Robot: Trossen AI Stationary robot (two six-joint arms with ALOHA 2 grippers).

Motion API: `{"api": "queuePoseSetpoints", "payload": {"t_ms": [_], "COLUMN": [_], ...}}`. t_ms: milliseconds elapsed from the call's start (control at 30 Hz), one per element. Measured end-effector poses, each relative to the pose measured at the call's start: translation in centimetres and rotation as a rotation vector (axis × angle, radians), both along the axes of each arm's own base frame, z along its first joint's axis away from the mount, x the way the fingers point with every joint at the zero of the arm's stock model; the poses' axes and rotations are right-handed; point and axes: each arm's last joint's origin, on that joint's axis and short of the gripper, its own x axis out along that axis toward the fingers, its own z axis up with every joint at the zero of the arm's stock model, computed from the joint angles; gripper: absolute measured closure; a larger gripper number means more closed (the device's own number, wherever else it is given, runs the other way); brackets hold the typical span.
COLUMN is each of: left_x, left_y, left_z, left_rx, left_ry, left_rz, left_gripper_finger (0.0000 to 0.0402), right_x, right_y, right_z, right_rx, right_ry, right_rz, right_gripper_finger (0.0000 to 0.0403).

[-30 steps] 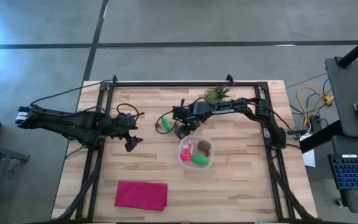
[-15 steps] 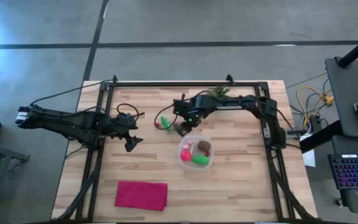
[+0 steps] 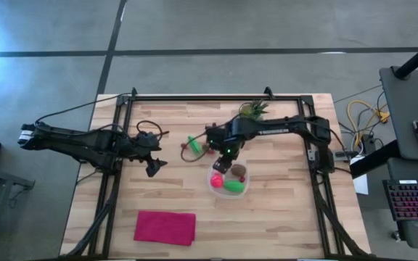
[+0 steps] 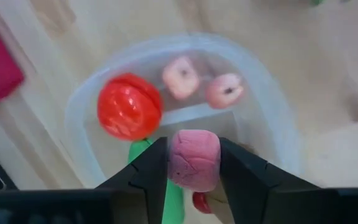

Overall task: Pick and placing Produce into tupperware
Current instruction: Put the peach into the transparent container, then put the right strawberry into the transparent container

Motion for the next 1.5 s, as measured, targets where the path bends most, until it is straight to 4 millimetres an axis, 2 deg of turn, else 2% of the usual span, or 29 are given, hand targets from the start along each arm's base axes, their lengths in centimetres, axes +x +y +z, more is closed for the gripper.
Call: {"api": "queuePoseSetpoints", "payload": {"t_ms": [167, 267, 400, 500, 633, 767, 1000, 1333, 1500], "left_x": [0.1, 0.1, 0.2, 0.2, 0.2, 0.2, 0.3, 0.5, 0.5], "left_y": [0.0, 0.0, -0.1, -0.1, -0.1, -0.1, -0.1, -0.1, -0.1], "left_z": [-0.1, -0.1, -0.2, -0.2, -0.2, -0.2, -0.3, -0.4, -0.5], "left_rx": [0.000, -0.004, -0.020, -0.021, -0.022, -0.022, -0.022, -0.020, -0.019], "left_ry": [0.005, 0.009, 0.011, 0.011, 0.011, 0.011, 0.017, 0.029, 0.035], "left_rz": [0.000, -0.004, -0.017, -0.019, -0.019, -0.018, -0.018, -0.018, -0.018], "left_gripper_finger": [0.0080, 0.0080, 0.0080, 0.0080, 0.0080, 0.0080, 0.0080, 0.0080, 0.0080], "right_x": [0.6, 0.6, 1.0, 1.7, 2.2, 2.2, 3.1, 4.5, 4.8], "right_y": [1.1, 0.9, 0.4, -0.2, -1.4, -2.7, -3.7, -3.9, -4.0], "right_z": [-0.7, -0.5, 0.7, 2.2, 2.8, 1.4, -1.4, -4.3, -4.9], "right_rx": [-0.018, -0.117, -0.222, -0.319, -0.442, -0.556, -0.565, -0.563, -0.564], "right_ry": [-0.019, -0.022, -0.056, -0.130, -0.187, -0.156, -0.151, -0.147, -0.151], "right_rz": [0.034, 0.017, -0.030, 0.033, 0.223, 0.399, 0.551, 0.563, 0.558], "right_gripper_finger": [0.0232, 0.0191, 0.0143, 0.0125, 0.0123, 0.0135, 0.0157, 0.0148, 0.0150]}}
